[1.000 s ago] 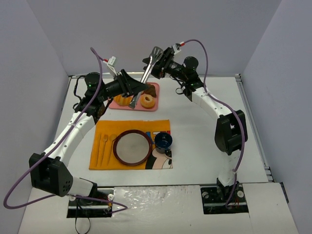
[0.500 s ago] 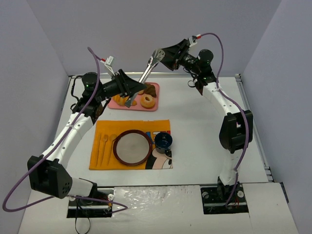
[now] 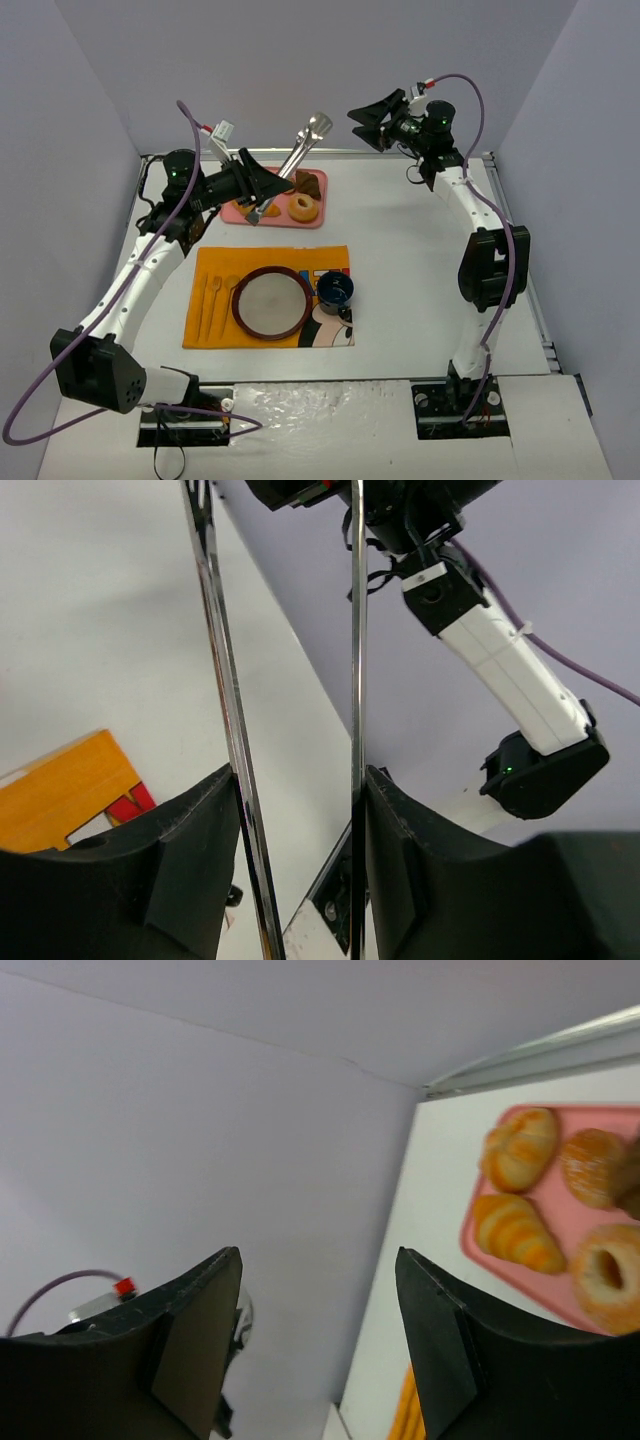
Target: Place the bread
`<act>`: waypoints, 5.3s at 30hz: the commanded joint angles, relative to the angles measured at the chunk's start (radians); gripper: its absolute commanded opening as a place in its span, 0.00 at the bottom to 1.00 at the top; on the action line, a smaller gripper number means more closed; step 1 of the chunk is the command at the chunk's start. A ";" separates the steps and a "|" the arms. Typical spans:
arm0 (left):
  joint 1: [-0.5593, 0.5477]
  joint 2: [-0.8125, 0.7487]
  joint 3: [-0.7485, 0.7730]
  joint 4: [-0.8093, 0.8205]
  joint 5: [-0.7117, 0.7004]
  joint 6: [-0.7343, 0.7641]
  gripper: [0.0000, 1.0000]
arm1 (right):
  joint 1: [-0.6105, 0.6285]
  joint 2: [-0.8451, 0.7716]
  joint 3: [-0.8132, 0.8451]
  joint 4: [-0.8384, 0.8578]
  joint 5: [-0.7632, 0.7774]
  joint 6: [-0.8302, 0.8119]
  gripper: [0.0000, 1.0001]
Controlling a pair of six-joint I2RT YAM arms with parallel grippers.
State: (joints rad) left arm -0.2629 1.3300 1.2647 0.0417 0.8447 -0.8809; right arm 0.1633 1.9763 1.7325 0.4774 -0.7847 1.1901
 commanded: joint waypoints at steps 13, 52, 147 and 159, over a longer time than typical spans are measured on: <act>0.013 0.033 0.284 -0.641 -0.394 0.441 0.49 | 0.120 -0.302 -0.239 -0.454 0.230 -0.462 0.60; -0.083 0.457 0.606 -0.931 -0.875 0.538 0.48 | 0.273 -0.438 -0.536 -0.542 0.430 -0.590 0.57; -0.148 0.810 1.219 -1.093 -0.970 0.576 0.00 | 0.280 -0.468 -0.680 -0.533 0.589 -0.635 0.75; -0.212 0.442 0.895 -1.131 -1.027 0.527 0.00 | 0.270 -0.422 -0.611 -0.521 0.683 -0.592 0.81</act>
State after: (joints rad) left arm -0.4503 1.9719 2.2177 -1.0830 -0.1369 -0.3243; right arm 0.4366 1.5533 1.0553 -0.0933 -0.1641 0.5645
